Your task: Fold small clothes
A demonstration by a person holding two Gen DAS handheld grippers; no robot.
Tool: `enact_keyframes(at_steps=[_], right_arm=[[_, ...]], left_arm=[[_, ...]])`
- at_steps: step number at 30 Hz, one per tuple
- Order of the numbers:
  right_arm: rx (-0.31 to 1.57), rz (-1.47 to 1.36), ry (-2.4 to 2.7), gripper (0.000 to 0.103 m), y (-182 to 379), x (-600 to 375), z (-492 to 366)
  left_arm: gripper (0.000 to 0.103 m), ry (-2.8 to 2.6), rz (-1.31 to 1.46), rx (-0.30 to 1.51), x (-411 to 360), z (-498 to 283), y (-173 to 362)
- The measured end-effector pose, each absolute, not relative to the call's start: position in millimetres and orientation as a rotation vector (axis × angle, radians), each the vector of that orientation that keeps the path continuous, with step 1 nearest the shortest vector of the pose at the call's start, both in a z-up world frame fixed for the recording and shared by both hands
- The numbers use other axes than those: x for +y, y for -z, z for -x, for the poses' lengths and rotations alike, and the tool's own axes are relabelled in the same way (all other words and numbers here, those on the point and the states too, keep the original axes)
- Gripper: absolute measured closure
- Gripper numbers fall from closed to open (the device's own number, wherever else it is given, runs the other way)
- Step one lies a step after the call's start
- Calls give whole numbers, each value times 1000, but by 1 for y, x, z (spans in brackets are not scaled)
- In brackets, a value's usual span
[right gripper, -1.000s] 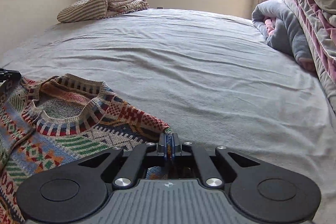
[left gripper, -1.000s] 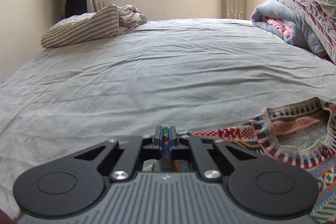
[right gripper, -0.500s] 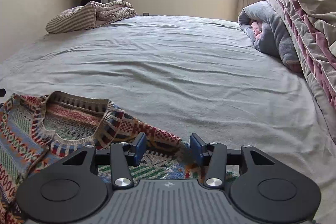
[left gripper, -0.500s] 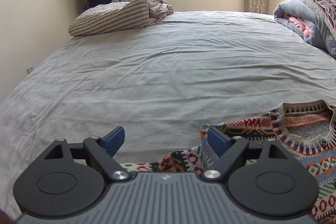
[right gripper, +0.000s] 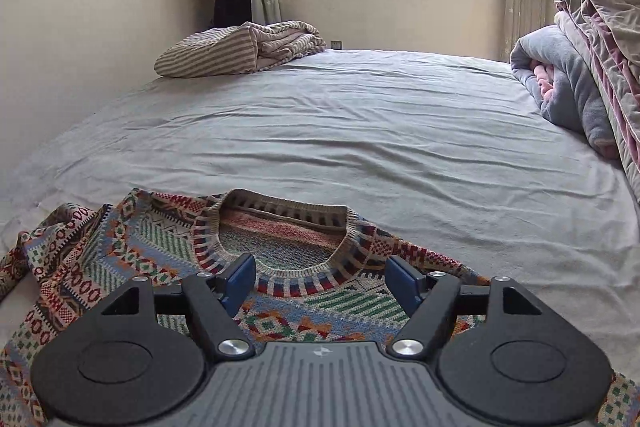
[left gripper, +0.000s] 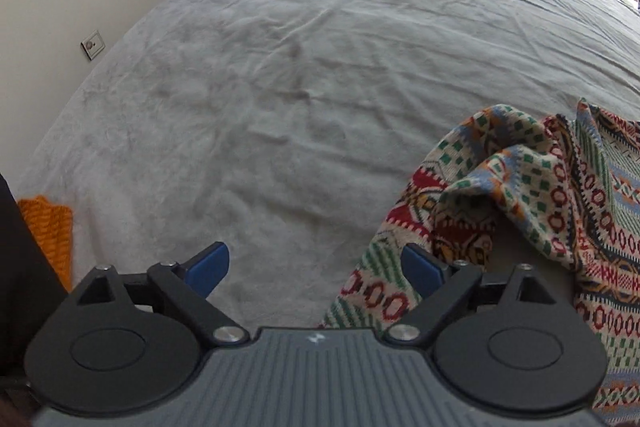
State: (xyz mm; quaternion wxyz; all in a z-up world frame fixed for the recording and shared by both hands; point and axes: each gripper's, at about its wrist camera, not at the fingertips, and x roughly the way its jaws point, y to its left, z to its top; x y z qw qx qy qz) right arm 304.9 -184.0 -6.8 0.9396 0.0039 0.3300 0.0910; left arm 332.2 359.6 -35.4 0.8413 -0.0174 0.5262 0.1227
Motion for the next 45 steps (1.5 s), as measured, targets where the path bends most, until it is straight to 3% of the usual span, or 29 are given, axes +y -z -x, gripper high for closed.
enact_keyframes(at_steps=[2, 4, 6, 10, 11, 12, 18, 27, 38, 41, 43, 44, 45], right_arm=[[673, -1, -192, 30, 4, -179, -302], [675, 7, -201, 30, 2, -172, -297], [673, 12, -208, 30, 1, -167, -294], [682, -4, -229, 29, 1, -156, -288], [689, -10, -235, 29, 3, -153, -288], [698, -14, -244, 29, 5, -149, -288], [733, 11, -282, 29, 19, -121, -288], [758, 74, -326, 29, 35, -78, -314], [764, 59, -373, 29, 51, -24, -362], [766, 60, -382, 29, 53, -21, -361], [766, 55, -389, 29, 50, -23, -356], [765, 55, -388, 29, 49, -24, -354], [760, 54, -387, 29, 47, -26, -350]], left_arm=[[29, -263, 92, 1169, 374, -324, 47], [33, -244, 138, 1217, 382, -318, 59], [45, -220, 163, 1256, 385, -314, 71], [51, -168, 133, 1259, 378, -306, 83], [69, -145, 134, 1253, 376, -304, 82], [99, -116, 142, 1254, 373, -303, 81], [103, -238, -67, 1159, 359, -312, 56], [103, -564, -198, 940, 402, -365, 11], [99, -668, -199, 1025, 440, -395, 65], [86, -620, -77, 989, 447, -385, 59], [54, -659, -36, 960, 448, -374, 47], [27, -684, -11, 937, 448, -367, 41], [20, -698, 40, 900, 450, -357, 34]])
